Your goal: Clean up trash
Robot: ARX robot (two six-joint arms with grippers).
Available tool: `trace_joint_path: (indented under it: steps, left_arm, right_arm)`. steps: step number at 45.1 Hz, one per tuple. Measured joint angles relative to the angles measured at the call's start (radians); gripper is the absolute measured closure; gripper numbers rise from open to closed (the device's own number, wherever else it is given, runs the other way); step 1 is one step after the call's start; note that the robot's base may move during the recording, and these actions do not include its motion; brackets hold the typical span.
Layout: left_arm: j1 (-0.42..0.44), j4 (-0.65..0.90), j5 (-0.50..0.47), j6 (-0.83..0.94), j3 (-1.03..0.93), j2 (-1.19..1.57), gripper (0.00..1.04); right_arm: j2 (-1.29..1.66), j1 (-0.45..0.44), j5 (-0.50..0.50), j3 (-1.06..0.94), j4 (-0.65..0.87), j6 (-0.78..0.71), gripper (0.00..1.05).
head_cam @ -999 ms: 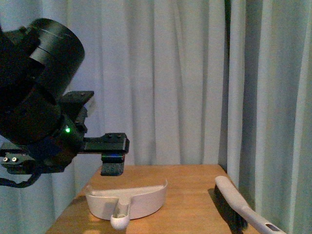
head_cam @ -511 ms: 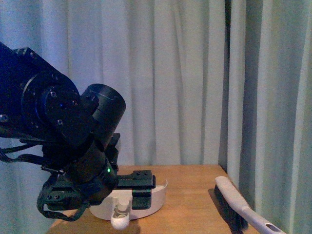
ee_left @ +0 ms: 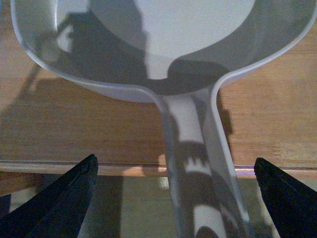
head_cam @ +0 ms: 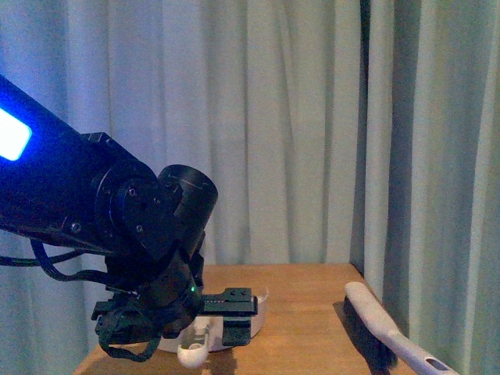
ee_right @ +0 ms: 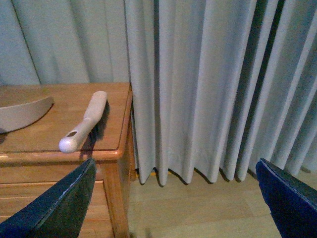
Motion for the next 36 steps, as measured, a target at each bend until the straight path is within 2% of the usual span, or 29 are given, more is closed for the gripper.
trace_joint_path:
  steps: [5, 10, 23, 36]
  left_arm:
    - [-0.001, -0.006, 0.000, 0.005, 0.011, 0.011, 0.10]
    - [-0.002, -0.013, 0.002, -0.001, 0.012, 0.021, 0.33]
    - [-0.005, -0.013, 0.000, -0.013, 0.012, 0.033, 0.75]
    - [-0.005, 0.003, -0.003, -0.013, 0.005, 0.032, 0.78]
  right_arm:
    - [0.000, 0.000, 0.000, 0.000, 0.000, 0.000, 0.07]
    - [0.000, 0.000, 0.000, 0.000, 0.000, 0.000, 0.07]
    - [0.000, 0.000, 0.000, 0.000, 0.000, 0.000, 0.07]
    - [0.000, 0.000, 0.000, 0.000, 0.000, 0.000, 0.07]
